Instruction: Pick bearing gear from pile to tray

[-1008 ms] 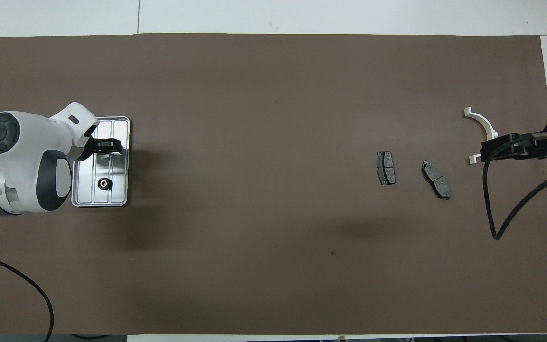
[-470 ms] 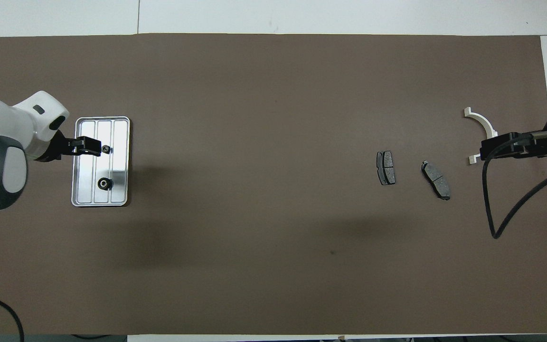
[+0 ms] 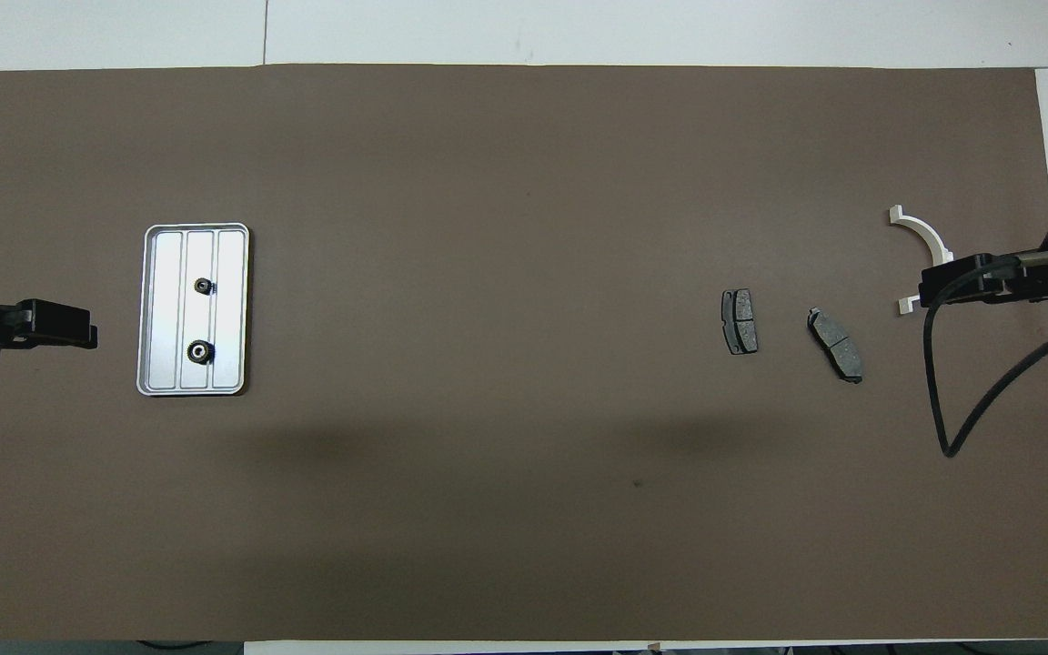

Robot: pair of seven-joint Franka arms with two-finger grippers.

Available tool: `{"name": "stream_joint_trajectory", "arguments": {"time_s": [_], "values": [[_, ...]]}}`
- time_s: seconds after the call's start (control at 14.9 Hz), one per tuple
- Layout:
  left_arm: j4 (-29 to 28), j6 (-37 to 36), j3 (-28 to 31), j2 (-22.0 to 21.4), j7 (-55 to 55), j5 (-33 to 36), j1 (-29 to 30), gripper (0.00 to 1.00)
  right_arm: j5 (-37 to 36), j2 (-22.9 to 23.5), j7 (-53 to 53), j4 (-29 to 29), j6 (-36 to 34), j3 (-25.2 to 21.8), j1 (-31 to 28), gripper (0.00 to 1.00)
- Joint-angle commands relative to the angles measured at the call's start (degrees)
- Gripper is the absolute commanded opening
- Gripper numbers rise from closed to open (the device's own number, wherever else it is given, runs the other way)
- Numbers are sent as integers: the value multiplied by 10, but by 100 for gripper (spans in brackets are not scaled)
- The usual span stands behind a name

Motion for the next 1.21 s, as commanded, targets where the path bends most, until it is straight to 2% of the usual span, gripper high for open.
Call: {"name": "stream_joint_trajectory", "arguments": {"time_s": [0.0,0.47,1.14], "values": [[48,-55,0,6,2,-14,4,100,14,-9,-13,-12,4,3,-7,100],[50,-35,1,10,16,-25,10,100,15,-10,-13,-14,-1,3,-5,100],[89,-63,-7,39,18,35,-2,100,15,-10,-13,-15,0,4,-4,100]]}}
